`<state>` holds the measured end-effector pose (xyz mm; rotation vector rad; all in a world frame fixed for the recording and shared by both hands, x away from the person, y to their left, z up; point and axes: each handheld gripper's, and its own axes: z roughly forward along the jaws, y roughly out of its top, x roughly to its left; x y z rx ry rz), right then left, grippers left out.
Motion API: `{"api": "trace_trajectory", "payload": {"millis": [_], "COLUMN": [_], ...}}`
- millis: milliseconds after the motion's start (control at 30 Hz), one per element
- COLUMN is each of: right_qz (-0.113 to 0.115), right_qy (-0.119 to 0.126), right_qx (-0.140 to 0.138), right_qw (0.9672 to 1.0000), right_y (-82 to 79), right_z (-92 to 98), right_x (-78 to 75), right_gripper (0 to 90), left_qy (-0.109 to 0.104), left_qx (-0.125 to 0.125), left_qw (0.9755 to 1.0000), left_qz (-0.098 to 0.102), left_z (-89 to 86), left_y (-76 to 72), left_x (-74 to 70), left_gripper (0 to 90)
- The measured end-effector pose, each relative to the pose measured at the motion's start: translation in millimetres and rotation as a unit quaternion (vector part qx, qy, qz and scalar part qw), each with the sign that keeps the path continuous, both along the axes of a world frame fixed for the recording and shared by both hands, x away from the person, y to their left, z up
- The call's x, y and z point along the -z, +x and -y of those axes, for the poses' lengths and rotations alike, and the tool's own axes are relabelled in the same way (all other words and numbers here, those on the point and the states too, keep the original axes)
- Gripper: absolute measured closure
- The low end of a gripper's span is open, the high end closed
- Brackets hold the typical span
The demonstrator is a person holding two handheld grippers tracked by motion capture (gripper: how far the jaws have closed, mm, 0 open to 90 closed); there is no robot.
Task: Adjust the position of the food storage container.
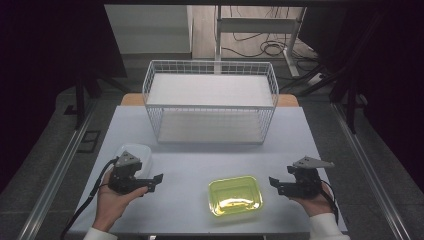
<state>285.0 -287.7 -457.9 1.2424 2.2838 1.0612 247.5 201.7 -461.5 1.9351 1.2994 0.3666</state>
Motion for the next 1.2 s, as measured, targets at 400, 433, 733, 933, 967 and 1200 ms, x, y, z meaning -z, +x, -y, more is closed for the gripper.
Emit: {"api": "trace_trajectory", "payload": {"millis": [400,433,733,933,967,1200], "right_qz": [-0.021,-0.021,-0.037,-0.041,-0.042,-0.058], "right_qy": [-0.006,-0.006,-0.016,-0.017,-0.019,-0.038], "right_qx": [-0.011,-0.011,-0.046,-0.075,-0.082,-0.138], "right_qw": [0.9997,0.9997,0.9981,0.9962,0.9956,0.9880], "right_y": [3.3,3.3,-2.3,-3.2,-3.4,-10.3], "right_z": [1.5,1.5,-11.5,-20.7,-23.0,-45.2], "right_x": [-2.2,-2.2,-15.8,-20.7,-21.0,-20.9], "right_gripper": [20.0,20.0,32.1,39.4,39.9,43.1], "left_qy": [-0.010,-0.010,-0.008,-0.010,-0.010,-0.013], "left_qx": [0.011,0.011,0.020,0.021,0.021,0.022], "left_qw": [0.9998,0.9998,0.9996,0.9996,0.9996,0.9995], "left_qz": [-0.012,-0.012,-0.018,-0.016,-0.016,-0.021], "left_z": [-2.6,-2.6,-1.5,-2.3,-2.3,-0.8], "left_y": [3.7,3.7,2.3,-0.4,-0.4,2.9], "left_x": [-0.7,-0.7,-0.3,-2.2,-2.2,-0.7], "left_gripper": [14.0,14.0,14.2,14.2,14.1,14.1]}}
